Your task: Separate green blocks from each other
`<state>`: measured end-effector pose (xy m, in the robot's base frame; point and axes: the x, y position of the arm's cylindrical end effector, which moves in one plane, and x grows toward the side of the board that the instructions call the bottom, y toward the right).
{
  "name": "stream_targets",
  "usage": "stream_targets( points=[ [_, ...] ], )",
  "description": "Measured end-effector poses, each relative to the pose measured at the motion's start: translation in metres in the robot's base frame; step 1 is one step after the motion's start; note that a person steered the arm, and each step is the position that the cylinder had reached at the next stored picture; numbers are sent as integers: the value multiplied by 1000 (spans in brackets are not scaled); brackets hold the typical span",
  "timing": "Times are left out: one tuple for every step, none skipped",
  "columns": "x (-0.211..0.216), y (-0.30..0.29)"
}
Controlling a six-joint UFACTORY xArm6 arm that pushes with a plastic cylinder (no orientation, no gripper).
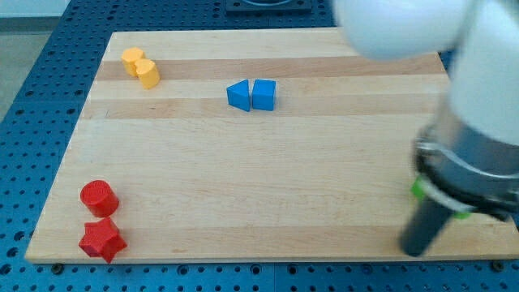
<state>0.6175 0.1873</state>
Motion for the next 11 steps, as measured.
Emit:
stream_targets(
  points=[
    [-1, 60],
    [-4, 107],
    [-30, 112],
    [-60, 112],
    [-60, 93],
    [-61, 59],
    [-61, 29],
    [-61, -7],
    [-66, -45],
    [-67, -70],
    [-67, -70]
  ],
)
